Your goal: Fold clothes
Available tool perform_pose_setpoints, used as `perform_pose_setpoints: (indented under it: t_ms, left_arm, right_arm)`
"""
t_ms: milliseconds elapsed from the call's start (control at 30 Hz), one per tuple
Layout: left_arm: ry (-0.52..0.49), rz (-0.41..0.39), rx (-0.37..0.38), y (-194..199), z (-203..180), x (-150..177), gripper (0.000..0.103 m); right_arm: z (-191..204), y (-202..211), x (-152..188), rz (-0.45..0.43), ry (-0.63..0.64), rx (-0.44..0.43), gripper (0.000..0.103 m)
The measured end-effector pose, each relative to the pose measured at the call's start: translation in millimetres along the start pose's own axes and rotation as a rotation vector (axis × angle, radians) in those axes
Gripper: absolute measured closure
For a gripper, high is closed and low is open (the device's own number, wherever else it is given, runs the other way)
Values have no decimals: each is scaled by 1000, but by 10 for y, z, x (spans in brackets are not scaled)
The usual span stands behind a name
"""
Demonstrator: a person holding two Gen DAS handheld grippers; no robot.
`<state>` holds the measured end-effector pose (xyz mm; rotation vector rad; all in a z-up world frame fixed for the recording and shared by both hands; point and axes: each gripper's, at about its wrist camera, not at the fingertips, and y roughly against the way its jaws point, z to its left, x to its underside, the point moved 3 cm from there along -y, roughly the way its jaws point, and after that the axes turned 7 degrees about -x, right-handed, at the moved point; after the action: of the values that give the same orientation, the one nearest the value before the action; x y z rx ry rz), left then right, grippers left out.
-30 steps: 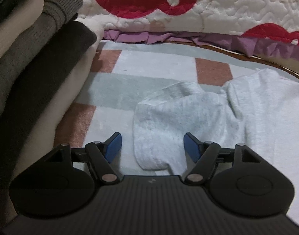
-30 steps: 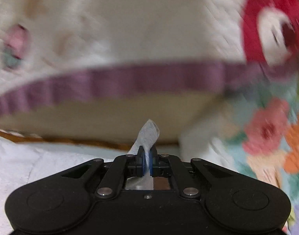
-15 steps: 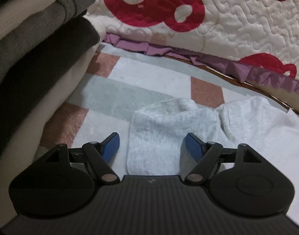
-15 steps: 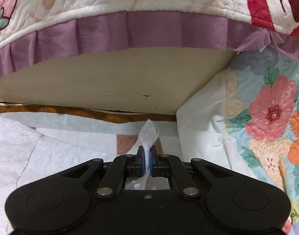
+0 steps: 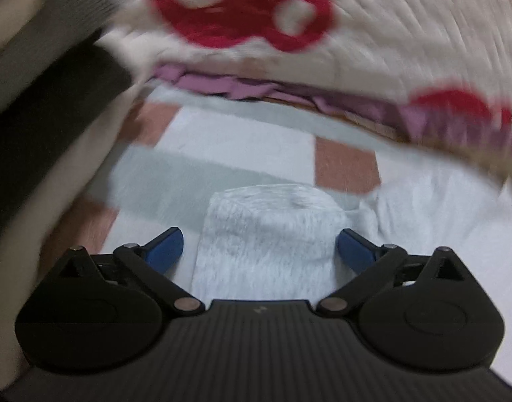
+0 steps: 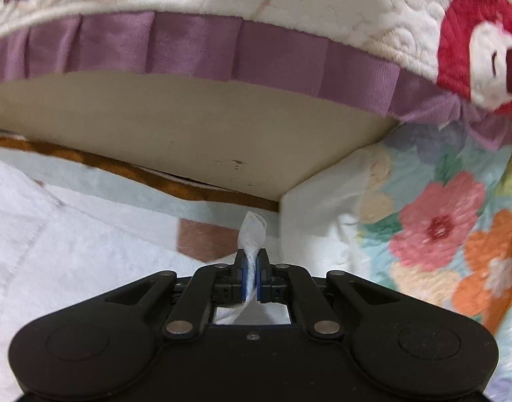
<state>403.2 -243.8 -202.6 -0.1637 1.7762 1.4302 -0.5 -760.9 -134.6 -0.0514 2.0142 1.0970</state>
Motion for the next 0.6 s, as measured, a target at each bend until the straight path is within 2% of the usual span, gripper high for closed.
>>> perform_pose_setpoints:
  t_ms: [33,67,100,133,200,367,433,600]
  left_arm:
    - [-79,-16,-18,-20,-96,-3,27]
    - [-87,-19,-35,13,-85,5,71]
    - [-91,-22,-53,50,-68,14,92]
    - [-95,-25,-70,87,-52,23,98]
    - [-102,-30,-105,160,-19,40,98]
    - [-122,-44,-192,346,63,84,98]
    - [-130,-49,-227,421,96,101,98]
    - [-150,-63,-315,611,177,145,97]
  right_arm:
    - [-5,10,4,-13,-2,-30,99]
    - [-3,31,-1,-29,23,-49,99]
    - [1,53,-7,-46,52,-65,99]
    - [5,76,-13,-62,82,-82,99]
    - [-34,100,-46,-68,107,-82,99]
    - [-168,326,-138,-180,42,-74,99]
    - [-186,295,-106,-174,30,-61,99]
    - [-152,66,-4,-78,48,-10,99]
